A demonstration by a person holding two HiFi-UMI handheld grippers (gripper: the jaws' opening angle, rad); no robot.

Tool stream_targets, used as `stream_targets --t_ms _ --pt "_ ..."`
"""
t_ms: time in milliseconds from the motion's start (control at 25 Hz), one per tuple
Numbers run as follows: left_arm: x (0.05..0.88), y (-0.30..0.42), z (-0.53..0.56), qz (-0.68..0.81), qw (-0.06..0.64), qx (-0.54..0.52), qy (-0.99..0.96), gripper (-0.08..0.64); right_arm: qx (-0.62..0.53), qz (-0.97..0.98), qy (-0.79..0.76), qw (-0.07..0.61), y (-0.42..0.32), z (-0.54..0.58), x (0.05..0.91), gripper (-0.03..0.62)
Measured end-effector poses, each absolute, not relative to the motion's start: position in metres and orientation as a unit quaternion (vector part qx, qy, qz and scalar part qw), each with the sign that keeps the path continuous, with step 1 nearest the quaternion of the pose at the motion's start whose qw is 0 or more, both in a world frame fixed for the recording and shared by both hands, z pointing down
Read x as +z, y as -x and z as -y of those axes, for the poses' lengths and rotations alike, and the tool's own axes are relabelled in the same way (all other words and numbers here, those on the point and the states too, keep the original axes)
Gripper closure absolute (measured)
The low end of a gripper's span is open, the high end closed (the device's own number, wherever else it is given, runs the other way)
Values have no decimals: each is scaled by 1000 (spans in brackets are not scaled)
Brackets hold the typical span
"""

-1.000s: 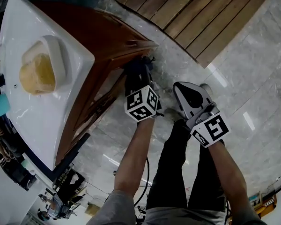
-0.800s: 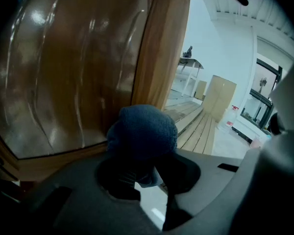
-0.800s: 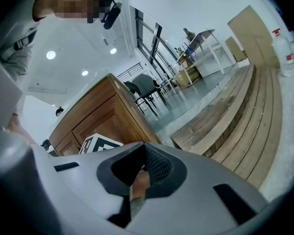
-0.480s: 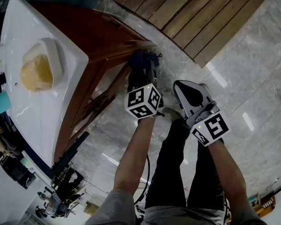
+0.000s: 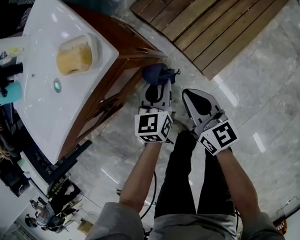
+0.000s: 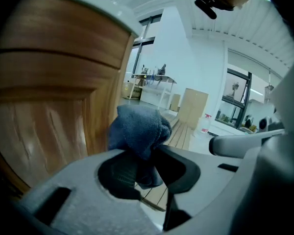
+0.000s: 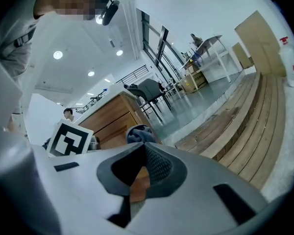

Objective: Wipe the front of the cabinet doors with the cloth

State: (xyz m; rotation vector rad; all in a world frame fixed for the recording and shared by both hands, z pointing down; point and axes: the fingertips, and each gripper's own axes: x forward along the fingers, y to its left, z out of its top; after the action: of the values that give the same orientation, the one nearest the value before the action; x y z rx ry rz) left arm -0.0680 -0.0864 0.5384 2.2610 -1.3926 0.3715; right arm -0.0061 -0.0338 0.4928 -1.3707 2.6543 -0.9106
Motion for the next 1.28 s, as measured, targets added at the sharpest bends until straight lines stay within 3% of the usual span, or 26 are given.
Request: stream_targets --t_ms 480,1280 --pt "377 52 38 503 176 105 -839 468 -252 -874 416 -5 -11 9 374 583" --pt "169 31 -17 515 86 72 -850 468 -180 -893 410 45 -31 -19 176 583"
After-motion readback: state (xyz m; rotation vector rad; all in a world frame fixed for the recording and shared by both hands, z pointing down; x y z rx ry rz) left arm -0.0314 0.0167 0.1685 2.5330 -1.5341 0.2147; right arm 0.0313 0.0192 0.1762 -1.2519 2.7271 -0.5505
